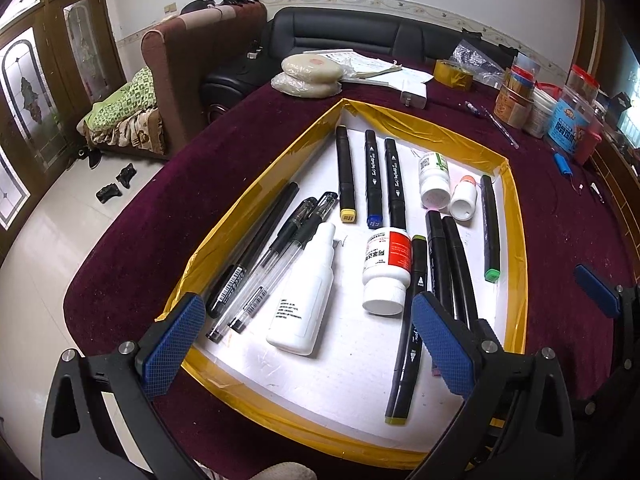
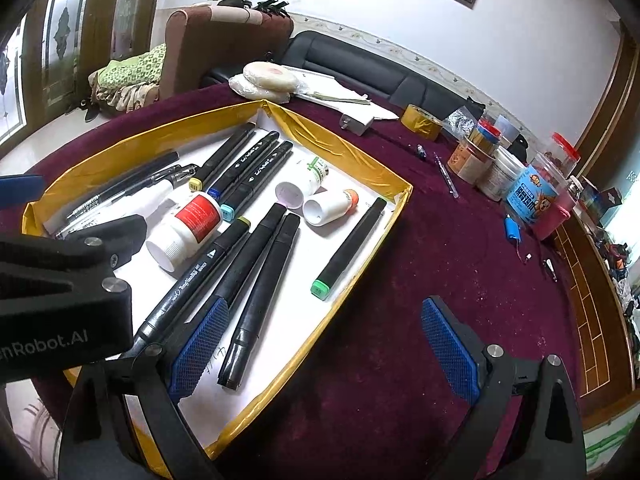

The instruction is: Organize rigid objects

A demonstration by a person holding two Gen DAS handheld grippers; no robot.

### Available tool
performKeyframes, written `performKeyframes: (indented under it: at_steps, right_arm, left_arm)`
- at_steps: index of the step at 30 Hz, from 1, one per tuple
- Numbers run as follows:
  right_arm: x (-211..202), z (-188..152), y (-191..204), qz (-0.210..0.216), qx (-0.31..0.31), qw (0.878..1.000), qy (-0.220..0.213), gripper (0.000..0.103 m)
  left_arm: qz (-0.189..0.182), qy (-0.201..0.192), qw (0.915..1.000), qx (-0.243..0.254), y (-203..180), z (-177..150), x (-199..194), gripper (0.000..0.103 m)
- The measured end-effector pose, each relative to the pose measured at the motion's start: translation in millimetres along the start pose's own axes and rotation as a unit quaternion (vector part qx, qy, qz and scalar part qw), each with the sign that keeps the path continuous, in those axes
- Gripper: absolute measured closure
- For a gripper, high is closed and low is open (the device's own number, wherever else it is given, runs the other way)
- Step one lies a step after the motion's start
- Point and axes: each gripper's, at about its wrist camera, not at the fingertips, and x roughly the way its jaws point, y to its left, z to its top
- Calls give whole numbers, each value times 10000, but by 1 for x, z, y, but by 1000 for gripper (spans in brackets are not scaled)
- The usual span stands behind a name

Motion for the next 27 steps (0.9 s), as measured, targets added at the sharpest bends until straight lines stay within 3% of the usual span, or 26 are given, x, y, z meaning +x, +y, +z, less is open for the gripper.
performKeyframes:
  at_steps: [27]
  right_arm:
    - [-6, -2, -8, 56, 36, 10000, -30, 8]
  left_arm:
    - [157, -169, 9997, 46, -12, 1, -14, 0]
